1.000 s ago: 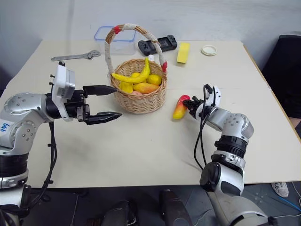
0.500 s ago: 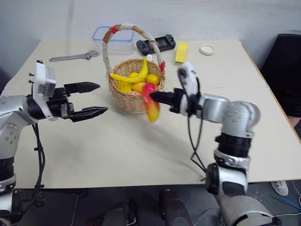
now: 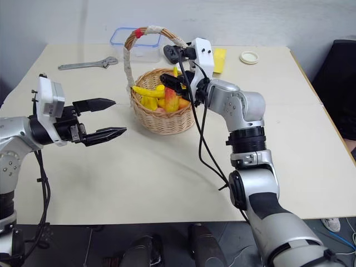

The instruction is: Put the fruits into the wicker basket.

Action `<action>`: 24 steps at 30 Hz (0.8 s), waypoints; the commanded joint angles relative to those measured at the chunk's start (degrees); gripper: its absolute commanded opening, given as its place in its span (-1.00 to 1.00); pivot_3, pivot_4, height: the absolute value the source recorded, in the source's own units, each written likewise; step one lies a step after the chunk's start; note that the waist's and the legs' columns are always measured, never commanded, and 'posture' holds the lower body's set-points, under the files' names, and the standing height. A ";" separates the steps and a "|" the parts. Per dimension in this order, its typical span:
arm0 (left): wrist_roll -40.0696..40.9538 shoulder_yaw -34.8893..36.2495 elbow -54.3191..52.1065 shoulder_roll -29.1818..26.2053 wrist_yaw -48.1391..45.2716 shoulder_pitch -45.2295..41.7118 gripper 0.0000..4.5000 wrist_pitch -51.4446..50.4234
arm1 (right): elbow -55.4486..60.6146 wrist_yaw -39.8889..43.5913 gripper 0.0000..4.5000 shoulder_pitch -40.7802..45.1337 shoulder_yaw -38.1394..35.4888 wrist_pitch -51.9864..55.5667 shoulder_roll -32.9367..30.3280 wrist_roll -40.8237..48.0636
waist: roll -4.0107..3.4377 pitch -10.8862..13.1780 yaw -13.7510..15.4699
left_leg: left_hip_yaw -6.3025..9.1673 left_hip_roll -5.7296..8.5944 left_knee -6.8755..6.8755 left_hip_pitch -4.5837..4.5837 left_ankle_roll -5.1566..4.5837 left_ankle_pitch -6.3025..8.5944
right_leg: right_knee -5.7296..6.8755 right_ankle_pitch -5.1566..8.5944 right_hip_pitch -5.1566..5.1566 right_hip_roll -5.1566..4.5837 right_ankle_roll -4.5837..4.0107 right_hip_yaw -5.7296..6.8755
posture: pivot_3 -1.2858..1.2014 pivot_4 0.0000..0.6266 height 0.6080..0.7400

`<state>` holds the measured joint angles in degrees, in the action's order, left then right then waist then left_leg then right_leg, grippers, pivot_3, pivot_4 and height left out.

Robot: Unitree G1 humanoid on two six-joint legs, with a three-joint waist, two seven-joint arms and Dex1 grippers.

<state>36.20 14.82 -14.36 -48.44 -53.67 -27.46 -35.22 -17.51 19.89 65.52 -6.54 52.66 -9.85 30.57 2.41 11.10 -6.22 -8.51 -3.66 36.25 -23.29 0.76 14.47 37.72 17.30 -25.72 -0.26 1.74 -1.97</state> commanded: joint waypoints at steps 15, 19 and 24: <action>-0.09 -2.95 2.37 2.17 0.09 -7.60 1.00 2.09 | 20.22 6.25 0.62 -16.68 3.69 -11.85 -13.89 -6.48 | 0.01 0.00 0.29 | -0.09 0.04 0.02 0.39 0.19 -0.34 | 0.17 -0.11 0.07 0.09 -0.08 -0.10 | 0.03 -0.52 1.00; -0.38 -3.29 2.97 2.18 -0.05 -8.36 1.00 2.48 | 6.70 4.46 0.62 -10.30 3.88 -20.88 -8.91 -10.79 | 0.01 0.00 -0.20 | -0.06 0.02 -0.14 0.50 0.33 -0.57 | 0.29 -0.15 0.06 0.15 -0.16 -0.10 | 0.03 -0.52 1.00; -0.32 -3.19 2.79 2.37 0.30 -8.47 1.00 2.60 | -7.75 5.68 0.62 -4.40 3.94 -30.31 -5.66 -14.08 | 0.01 0.00 -0.14 | -0.02 0.00 -0.18 0.43 0.33 -0.56 | 0.18 -0.15 0.06 0.16 -0.17 -0.09 | 0.03 -0.52 1.00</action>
<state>35.80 10.66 -10.41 -45.84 -53.37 -35.33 -33.68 -22.90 24.99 59.36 -2.30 26.08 -15.88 17.40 2.42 11.10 -6.35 -8.54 -3.66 36.08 -22.87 1.07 13.92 37.87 17.16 -25.66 -0.10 1.57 -2.07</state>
